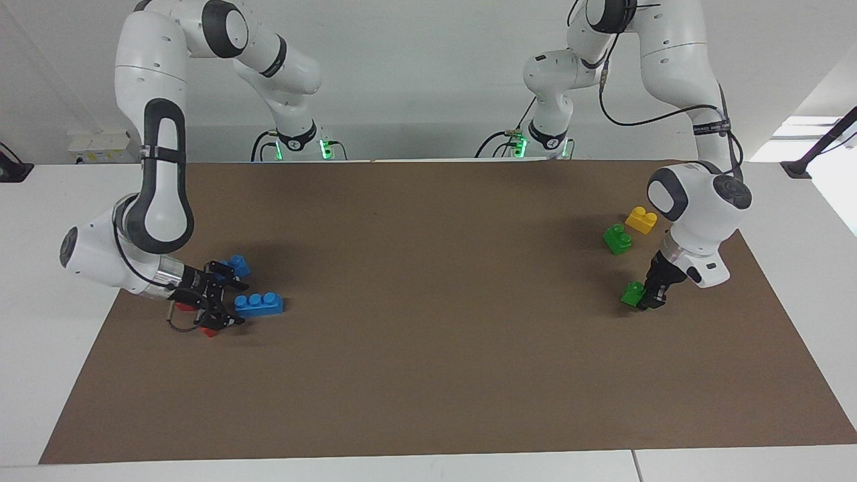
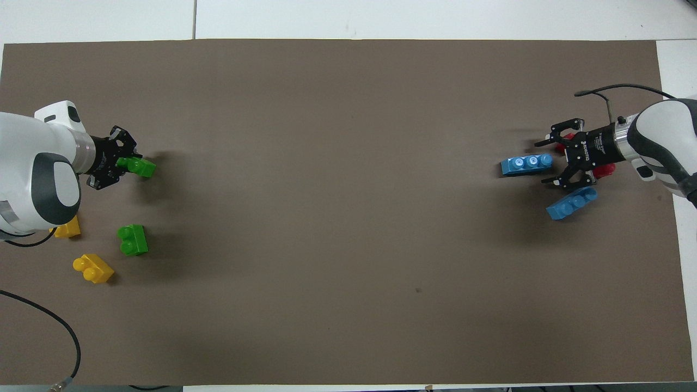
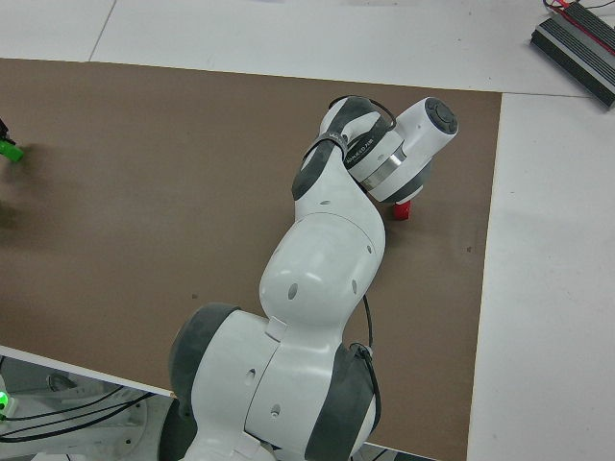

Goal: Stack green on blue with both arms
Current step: 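Grasp the green brick with the left gripper while the right gripper grasps the blue brick, then lift the green brick with the left gripper while the right gripper carries the blue brick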

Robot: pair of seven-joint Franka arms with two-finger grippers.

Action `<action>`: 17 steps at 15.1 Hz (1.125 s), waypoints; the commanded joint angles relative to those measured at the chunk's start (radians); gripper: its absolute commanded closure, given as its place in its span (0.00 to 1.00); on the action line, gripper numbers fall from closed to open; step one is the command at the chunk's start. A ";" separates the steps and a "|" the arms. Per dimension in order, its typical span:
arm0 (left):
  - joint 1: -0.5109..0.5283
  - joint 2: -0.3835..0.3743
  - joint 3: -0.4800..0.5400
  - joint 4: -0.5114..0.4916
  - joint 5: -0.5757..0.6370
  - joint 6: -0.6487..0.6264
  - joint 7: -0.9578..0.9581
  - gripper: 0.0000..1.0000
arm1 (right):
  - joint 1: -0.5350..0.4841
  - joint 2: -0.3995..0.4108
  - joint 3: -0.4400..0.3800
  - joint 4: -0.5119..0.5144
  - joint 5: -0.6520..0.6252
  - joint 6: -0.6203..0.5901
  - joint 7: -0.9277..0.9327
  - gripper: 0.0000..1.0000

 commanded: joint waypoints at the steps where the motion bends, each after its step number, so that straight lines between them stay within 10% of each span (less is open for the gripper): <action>1: -0.017 -0.077 -0.004 -0.003 -0.002 -0.092 -0.059 1.00 | 0.000 -0.028 0.006 -0.034 0.043 0.029 -0.032 0.30; 4: -0.056 -0.126 -0.002 -0.003 -0.002 -0.164 -0.156 1.00 | 0.001 -0.024 0.006 -0.034 0.041 0.060 -0.058 0.59; 8: -0.092 -0.178 -0.004 -0.006 -0.002 -0.204 -0.360 1.00 | -0.003 -0.024 0.006 -0.029 0.041 0.058 -0.061 0.68; 11: -0.121 -0.209 -0.007 -0.004 -0.002 -0.251 -0.487 1.00 | 0.000 -0.021 0.006 -0.028 0.040 0.075 -0.062 1.00; 17: -0.154 -0.213 -0.008 -0.007 -0.002 -0.253 -0.650 1.00 | 0.088 -0.024 0.008 0.066 0.041 0.066 0.001 1.00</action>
